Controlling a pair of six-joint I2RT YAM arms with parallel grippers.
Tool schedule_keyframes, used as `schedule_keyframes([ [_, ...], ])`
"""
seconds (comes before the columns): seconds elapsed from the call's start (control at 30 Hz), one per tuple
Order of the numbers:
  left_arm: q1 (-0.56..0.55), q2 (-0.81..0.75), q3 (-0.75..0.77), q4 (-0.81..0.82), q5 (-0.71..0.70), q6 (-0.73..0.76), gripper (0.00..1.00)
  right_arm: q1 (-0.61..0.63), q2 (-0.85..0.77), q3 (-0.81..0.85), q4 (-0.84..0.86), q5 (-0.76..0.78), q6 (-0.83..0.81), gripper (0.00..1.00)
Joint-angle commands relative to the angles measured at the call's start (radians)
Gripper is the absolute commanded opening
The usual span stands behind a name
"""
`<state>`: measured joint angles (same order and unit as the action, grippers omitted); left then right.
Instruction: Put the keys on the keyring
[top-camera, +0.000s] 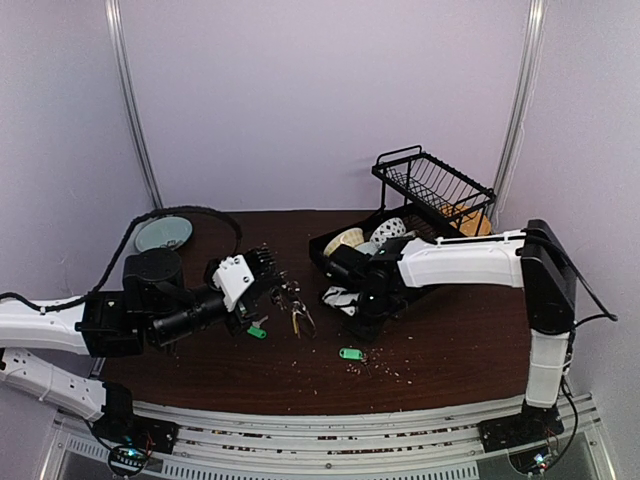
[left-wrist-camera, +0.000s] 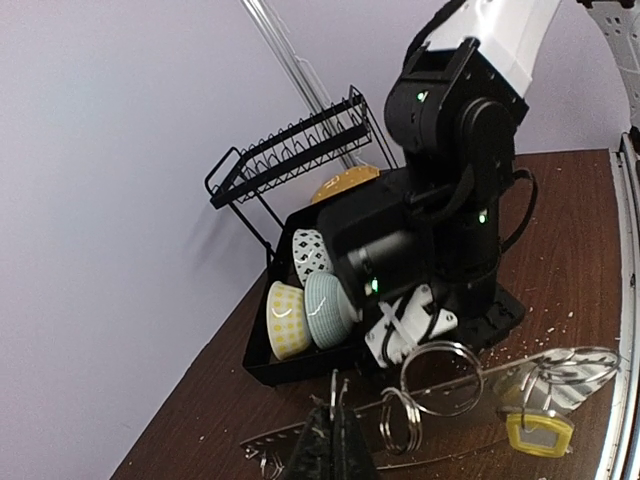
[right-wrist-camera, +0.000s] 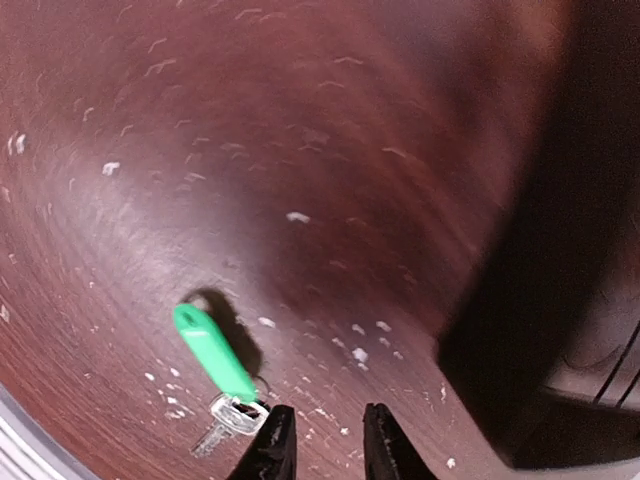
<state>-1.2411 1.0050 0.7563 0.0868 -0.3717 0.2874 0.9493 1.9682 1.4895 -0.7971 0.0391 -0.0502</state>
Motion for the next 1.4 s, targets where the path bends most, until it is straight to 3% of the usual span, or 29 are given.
schedule_keyframes([
  [0.0,-0.004,-0.029,-0.003,0.05,-0.014,0.003,0.0,-0.131,-0.21,-0.219,0.259,-0.228,0.272,0.29],
  [0.2,-0.004,-0.018,0.0,0.048,-0.013,0.001,0.0,-0.121,-0.318,-0.481,0.482,-0.231,0.426,0.26],
  [0.37,-0.004,-0.014,0.008,0.041,-0.015,0.0,0.0,-0.057,-0.303,-0.497,0.447,-0.141,0.393,0.25],
  [0.57,-0.004,-0.017,0.003,0.041,-0.013,-0.01,0.0,0.087,-0.332,-0.528,0.471,-0.012,0.241,0.28],
  [0.73,-0.004,-0.015,0.012,0.038,-0.016,-0.007,0.0,0.107,-0.273,-0.5,0.433,0.099,0.2,0.27],
  [1.17,-0.004,-0.02,0.008,0.037,-0.019,-0.003,0.0,0.115,-0.185,-0.444,0.443,0.044,0.151,0.25],
  [1.37,-0.004,-0.024,0.008,0.031,-0.022,-0.002,0.0,0.113,-0.159,-0.417,0.42,0.079,0.149,0.14],
])
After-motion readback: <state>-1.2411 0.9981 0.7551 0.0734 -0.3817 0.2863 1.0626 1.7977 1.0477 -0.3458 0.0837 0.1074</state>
